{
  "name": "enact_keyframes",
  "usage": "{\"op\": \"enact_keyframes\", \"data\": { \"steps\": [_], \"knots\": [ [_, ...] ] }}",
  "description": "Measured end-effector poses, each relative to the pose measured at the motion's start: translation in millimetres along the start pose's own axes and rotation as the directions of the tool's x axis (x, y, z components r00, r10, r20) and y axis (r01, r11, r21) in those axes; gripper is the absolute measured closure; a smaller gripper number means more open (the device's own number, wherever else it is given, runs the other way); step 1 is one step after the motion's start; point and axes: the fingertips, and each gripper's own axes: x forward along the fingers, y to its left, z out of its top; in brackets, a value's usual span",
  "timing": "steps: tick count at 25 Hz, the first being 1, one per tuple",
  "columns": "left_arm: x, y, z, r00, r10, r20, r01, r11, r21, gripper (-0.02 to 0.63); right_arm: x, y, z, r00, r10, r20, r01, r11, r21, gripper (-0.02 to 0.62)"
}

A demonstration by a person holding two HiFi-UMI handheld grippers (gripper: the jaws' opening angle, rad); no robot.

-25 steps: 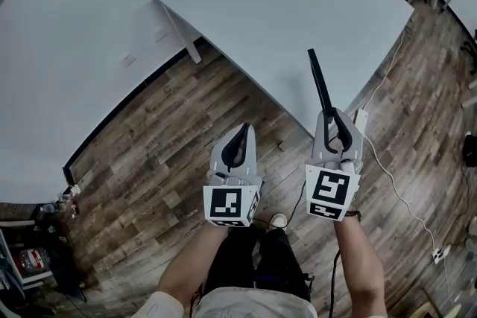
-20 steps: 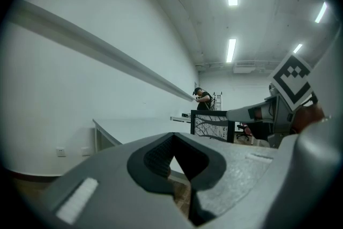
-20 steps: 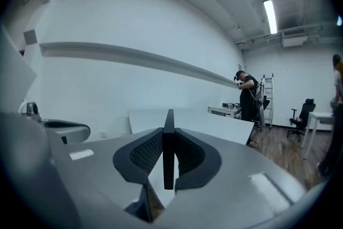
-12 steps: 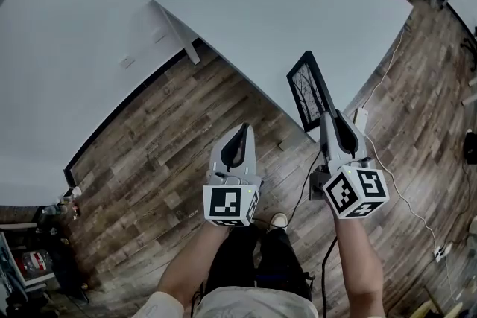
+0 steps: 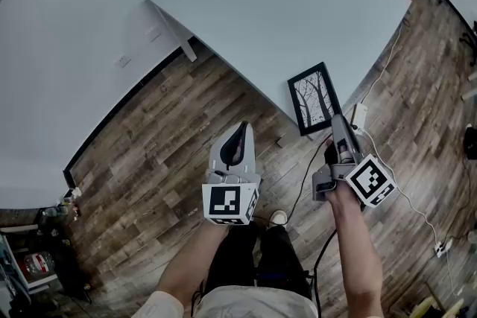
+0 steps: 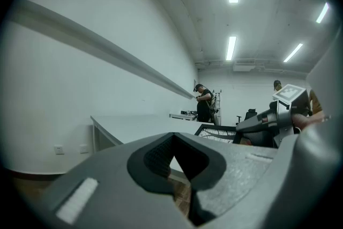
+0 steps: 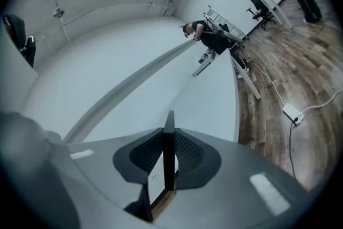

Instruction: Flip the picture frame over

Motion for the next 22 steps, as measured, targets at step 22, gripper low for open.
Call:
{"op": "enact_keyframes", "data": {
  "steps": [22],
  "knots": [
    [6.9,-24.2,-19.1,0.999,-0.035,-0.030,0.035,0.999,-0.005,0.606,-24.3,-106.9,-51.8,0.978,-0.209,0.015,0.180,0.874,0.452,0.507]
  ]
}}
